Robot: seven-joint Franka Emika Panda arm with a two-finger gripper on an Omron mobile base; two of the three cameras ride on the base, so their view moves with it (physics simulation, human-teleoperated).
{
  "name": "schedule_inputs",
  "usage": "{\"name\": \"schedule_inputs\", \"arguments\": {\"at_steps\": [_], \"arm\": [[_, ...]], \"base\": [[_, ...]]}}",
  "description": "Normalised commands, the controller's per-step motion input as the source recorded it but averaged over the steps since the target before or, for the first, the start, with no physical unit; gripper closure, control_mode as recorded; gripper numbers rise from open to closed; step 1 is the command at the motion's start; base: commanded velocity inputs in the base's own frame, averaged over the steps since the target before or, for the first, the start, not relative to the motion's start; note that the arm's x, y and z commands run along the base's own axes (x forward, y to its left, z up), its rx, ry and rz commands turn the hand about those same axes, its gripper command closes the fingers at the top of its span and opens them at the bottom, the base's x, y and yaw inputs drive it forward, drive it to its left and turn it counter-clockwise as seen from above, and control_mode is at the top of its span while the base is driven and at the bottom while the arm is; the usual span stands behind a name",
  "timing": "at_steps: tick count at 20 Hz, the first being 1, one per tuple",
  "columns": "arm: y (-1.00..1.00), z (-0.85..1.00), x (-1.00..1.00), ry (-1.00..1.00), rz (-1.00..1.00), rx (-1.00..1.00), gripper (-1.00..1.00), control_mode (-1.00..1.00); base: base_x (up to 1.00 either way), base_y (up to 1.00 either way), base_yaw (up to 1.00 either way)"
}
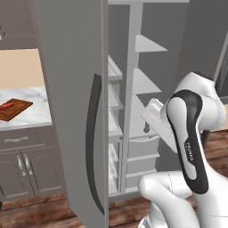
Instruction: Retrieve a lemon from the fridge and place it on the cutting board with the fish.
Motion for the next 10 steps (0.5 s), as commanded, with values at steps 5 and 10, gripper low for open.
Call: {"name": "schedule_inputs", "arguments": {"at_steps": [5,10], "arm": [[0.34,-0.42,0.97,0.08,0.12,0.25,-1.0,-1.0],[0.65,-0.23,0.51,0.0,0.09,0.04,-1.0,-1.0]], "base": [[0.0,0.0,0.0],[0.0,0.0,0.0]]}}
